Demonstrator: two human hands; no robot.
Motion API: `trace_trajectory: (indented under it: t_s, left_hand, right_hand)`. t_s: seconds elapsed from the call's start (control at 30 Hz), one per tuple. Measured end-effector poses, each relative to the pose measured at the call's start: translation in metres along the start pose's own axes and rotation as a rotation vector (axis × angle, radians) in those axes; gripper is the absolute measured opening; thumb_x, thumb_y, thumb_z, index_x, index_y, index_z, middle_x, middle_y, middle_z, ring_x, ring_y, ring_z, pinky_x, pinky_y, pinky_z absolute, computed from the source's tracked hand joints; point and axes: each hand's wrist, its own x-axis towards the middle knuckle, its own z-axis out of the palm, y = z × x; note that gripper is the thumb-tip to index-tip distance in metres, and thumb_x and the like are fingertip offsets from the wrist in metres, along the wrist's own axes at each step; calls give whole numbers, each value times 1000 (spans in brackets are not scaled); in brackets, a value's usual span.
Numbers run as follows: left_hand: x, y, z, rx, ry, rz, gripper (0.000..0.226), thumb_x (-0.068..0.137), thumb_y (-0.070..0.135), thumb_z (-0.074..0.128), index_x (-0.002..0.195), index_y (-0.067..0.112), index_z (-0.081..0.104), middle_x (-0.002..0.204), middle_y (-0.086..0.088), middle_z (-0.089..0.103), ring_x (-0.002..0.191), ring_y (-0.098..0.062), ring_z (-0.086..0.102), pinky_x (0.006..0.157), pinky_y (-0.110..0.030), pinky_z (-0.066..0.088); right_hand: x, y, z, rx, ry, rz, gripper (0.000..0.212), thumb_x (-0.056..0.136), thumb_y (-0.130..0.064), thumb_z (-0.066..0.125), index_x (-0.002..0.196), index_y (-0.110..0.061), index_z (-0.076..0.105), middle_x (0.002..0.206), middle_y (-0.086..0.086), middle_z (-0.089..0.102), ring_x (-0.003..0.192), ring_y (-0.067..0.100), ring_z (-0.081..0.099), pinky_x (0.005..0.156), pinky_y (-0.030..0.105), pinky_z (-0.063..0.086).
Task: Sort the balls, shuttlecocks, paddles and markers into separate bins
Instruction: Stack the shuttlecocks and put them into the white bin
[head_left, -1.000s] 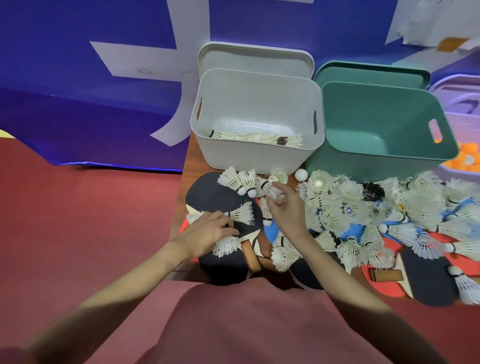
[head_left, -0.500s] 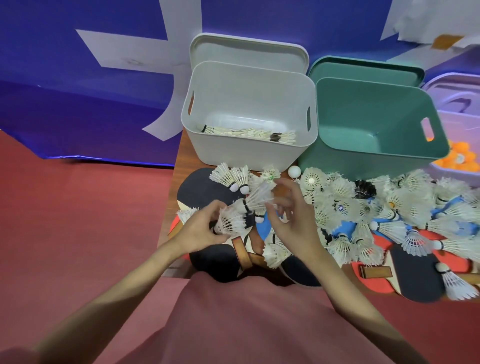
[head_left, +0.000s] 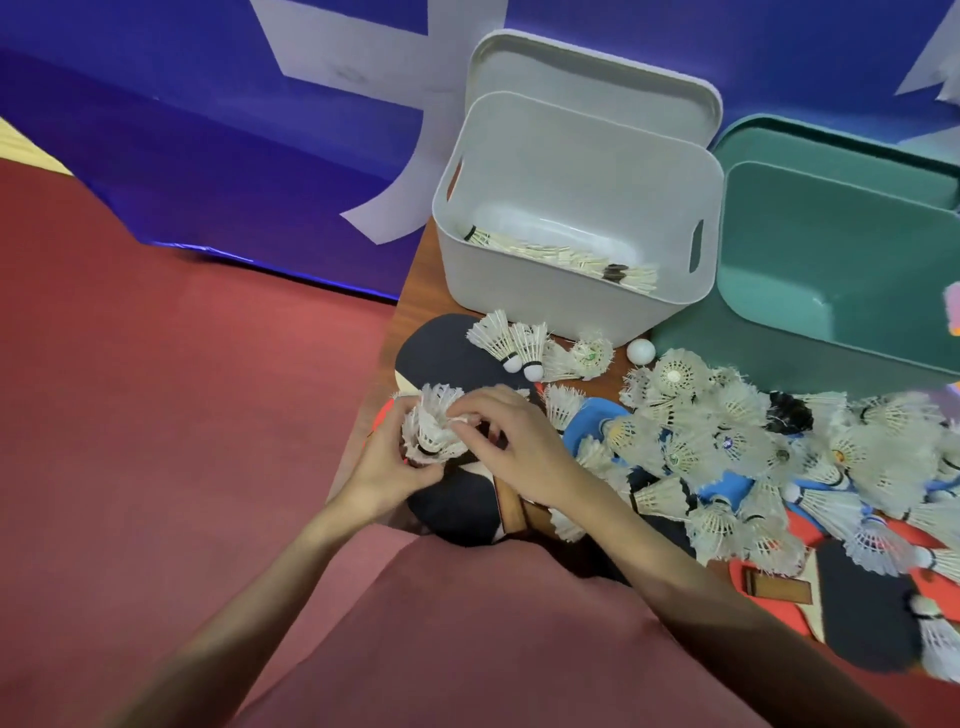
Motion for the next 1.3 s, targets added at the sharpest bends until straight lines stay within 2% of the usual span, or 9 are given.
trace_trajectory:
  t_s: [0.13,0.27,0.43,0.57,0.7,0.83,1.0,1.17,1.3]
  left_hand:
    - [-17,-14,-17,-6,160,-104,58,58,4,69,112,16,52,96,-2,62,78,-1,58,70,-13,46]
    - [-25,-21,-22,-59,223,-161,58,56,8,69,110,16,51,94,-1,64,77,-1,58,70,-14,47]
    - [-25,-19,-22,-89,265,-178,60,53,14,71,109,12,51,92,2,63,75,0,58,68,-11,47]
    - [-20,-20,-23,-75,330,-224,56,50,12,67,104,16,50,89,2,61,75,-8,57,64,-10,44]
    - [-10,-20,-22,0,294,-243,56,51,17,68,103,17,49,88,4,61,78,-13,58,68,-19,46]
    - [8,-13,-16,37,167,-176,57,53,14,68,107,21,50,92,0,63,81,-18,59,75,-39,49]
    - [27,13,8,36,-61,18,70,62,4,74,124,22,47,105,6,63,97,-13,61,85,-27,48]
    - [35,18,19,-5,-58,38,62,65,-12,73,120,9,51,103,-7,65,92,-6,60,81,-19,46]
    - [35,20,25,2,-37,19,62,65,-13,75,119,5,51,104,-4,65,92,0,60,81,-11,45]
  right_hand:
    - [27,15,17,-14,87,59,20,92,-10,52,107,-14,65,103,-5,63,93,10,54,77,30,49]
    - [52,31,31,-200,-238,59,48,86,-2,53,131,-17,50,128,-5,54,108,13,46,84,26,44]
    - [63,35,44,-256,-402,169,27,89,-18,60,116,-19,62,96,2,52,97,20,58,81,33,49]
    - [53,34,27,-230,-163,197,22,89,-18,61,110,-14,65,82,-6,48,90,20,58,75,31,47]
    - [37,21,-6,-54,227,175,16,86,-14,65,101,-12,70,73,-24,42,76,-5,48,66,6,36]
    - [21,8,-21,25,179,43,14,86,-14,61,93,-13,73,79,-28,55,80,-8,46,70,9,37]
    - [7,11,-18,-17,23,38,16,89,-16,60,96,-13,73,81,-17,65,79,2,49,71,20,42]
    - [-4,17,-30,234,270,185,20,89,-12,63,108,-15,68,96,-11,61,72,5,57,65,18,47]
    - [-7,62,-44,179,443,434,21,92,-8,57,110,-13,64,107,0,65,86,4,61,80,29,52]
